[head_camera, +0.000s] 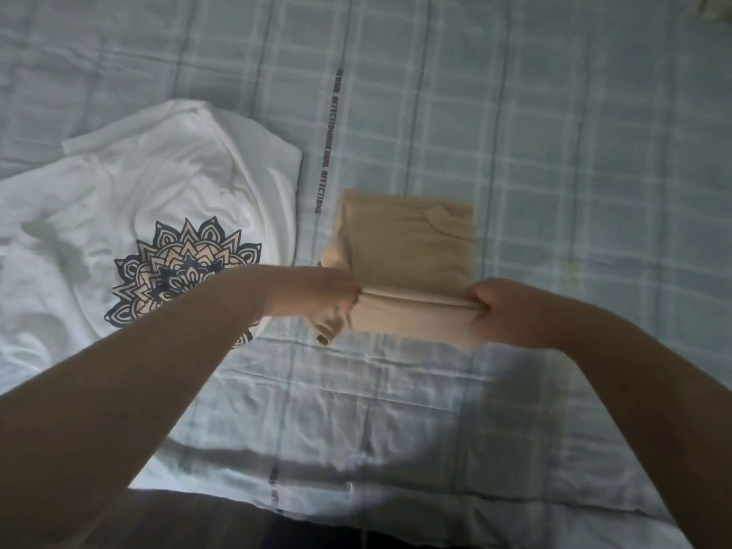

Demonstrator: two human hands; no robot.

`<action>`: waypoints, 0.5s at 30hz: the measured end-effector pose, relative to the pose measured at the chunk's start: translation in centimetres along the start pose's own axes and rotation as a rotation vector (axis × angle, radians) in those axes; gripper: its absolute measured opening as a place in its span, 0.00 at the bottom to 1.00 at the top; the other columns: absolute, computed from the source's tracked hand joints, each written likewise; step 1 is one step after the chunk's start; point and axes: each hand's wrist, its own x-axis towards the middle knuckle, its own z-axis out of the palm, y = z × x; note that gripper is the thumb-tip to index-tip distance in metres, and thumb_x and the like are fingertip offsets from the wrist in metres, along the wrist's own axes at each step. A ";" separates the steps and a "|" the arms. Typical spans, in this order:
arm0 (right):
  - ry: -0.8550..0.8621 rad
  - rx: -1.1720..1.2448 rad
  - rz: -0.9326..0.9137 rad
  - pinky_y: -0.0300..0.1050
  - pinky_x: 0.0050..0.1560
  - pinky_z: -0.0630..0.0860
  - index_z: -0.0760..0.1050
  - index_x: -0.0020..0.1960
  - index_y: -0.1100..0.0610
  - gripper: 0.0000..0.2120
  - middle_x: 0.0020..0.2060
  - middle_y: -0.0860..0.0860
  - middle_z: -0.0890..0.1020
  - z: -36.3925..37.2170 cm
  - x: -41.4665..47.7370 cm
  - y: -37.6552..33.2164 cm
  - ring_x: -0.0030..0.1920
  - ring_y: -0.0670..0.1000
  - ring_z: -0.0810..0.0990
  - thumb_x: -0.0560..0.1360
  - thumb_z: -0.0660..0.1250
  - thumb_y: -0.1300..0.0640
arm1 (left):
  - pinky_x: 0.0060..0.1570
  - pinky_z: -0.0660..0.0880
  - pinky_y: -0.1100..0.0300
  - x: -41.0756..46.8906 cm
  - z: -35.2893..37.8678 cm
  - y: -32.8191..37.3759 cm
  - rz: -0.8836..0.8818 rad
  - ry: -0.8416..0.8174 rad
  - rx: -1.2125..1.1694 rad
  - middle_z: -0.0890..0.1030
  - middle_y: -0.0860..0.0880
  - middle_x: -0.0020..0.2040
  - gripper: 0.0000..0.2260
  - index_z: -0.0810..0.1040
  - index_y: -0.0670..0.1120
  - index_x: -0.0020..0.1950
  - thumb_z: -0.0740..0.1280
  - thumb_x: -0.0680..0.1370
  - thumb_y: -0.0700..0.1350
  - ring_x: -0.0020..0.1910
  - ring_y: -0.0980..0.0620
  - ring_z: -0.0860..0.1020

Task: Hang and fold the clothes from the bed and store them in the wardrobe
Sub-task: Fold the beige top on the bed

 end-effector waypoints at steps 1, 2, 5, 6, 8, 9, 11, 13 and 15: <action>0.016 0.146 0.018 0.41 0.40 0.75 0.79 0.45 0.54 0.06 0.37 0.48 0.81 -1.4 0.5 0.1 0.42 0.50 0.82 0.69 0.69 0.56 | 0.36 0.79 0.55 0.4 -1.3 0.7 -0.023 -0.045 -0.056 0.80 0.41 0.40 0.08 0.75 0.40 0.49 0.57 0.80 0.34 0.35 0.45 0.79; 0.043 0.309 0.027 0.40 0.37 0.77 0.80 0.41 0.56 0.02 0.33 0.48 0.82 -2.5 0.8 0.1 0.38 0.49 0.82 0.70 0.69 0.60 | 0.38 0.80 0.58 0.9 -2.7 1.3 -0.011 -0.089 -0.135 0.84 0.42 0.42 0.08 0.77 0.38 0.51 0.59 0.80 0.37 0.37 0.47 0.83; 0.201 0.666 0.062 0.37 0.27 0.72 0.77 0.27 0.55 0.19 0.23 0.48 0.74 -4.4 2.9 0.5 0.25 0.44 0.74 0.75 0.63 0.66 | 0.42 0.81 0.58 1.7 -6.3 2.2 0.116 -0.171 -0.464 0.86 0.47 0.43 0.11 0.85 0.43 0.49 0.70 0.75 0.49 0.41 0.51 0.85; 0.254 0.769 0.085 0.38 0.27 0.70 0.75 0.27 0.55 0.20 0.22 0.48 0.72 -4.5 3.6 0.5 0.23 0.44 0.72 0.76 0.63 0.65 | 0.42 0.81 0.56 2.0 -7.0 2.0 0.174 -0.174 -0.543 0.87 0.48 0.44 0.13 0.87 0.47 0.50 0.71 0.74 0.54 0.42 0.51 0.85; 0.331 1.009 0.151 0.40 0.31 0.67 0.72 0.33 0.54 0.16 0.24 0.49 0.70 -4.4 5.0 0.4 0.25 0.46 0.70 0.78 0.62 0.61 | 0.44 0.81 0.54 3.0 -7.5 1.6 0.266 -0.149 -0.613 0.86 0.51 0.48 0.21 0.85 0.53 0.54 0.65 0.74 0.66 0.46 0.52 0.85; 0.359 1.085 0.161 0.42 0.34 0.68 0.73 0.36 0.55 0.13 0.26 0.50 0.73 -4.4 5.5 0.5 0.28 0.47 0.72 0.79 0.62 0.59 | 0.45 0.82 0.54 3.5 -7.4 1.5 0.274 -0.110 -0.611 0.86 0.52 0.51 0.25 0.83 0.54 0.58 0.62 0.72 0.69 0.50 0.52 0.85; 0.451 1.107 0.136 0.45 0.39 0.75 0.79 0.44 0.57 0.10 0.34 0.51 0.83 -4.2 6.6 0.8 0.36 0.50 0.81 0.80 0.63 0.54 | 0.45 0.82 0.55 4.4 -7.0 1.2 0.252 0.061 -0.511 0.85 0.51 0.56 0.29 0.78 0.53 0.65 0.67 0.70 0.68 0.53 0.51 0.84; 0.623 0.831 0.141 0.49 0.45 0.77 0.80 0.49 0.59 0.15 0.43 0.55 0.85 -3.7 7.7 1.1 0.44 0.54 0.83 0.80 0.63 0.48 | 0.46 0.82 0.53 5.2 -6.0 0.8 0.272 0.276 -0.330 0.85 0.50 0.53 0.25 0.78 0.51 0.63 0.71 0.70 0.60 0.51 0.51 0.84; 0.850 0.434 0.192 0.47 0.43 0.68 0.77 0.46 0.59 0.17 0.40 0.53 0.81 -3.1 8.7 1.3 0.42 0.56 0.77 0.80 0.62 0.45 | 0.42 0.79 0.56 6.0 -4.4 0.3 0.280 0.545 -0.170 0.85 0.50 0.46 0.16 0.79 0.50 0.53 0.70 0.72 0.58 0.44 0.50 0.83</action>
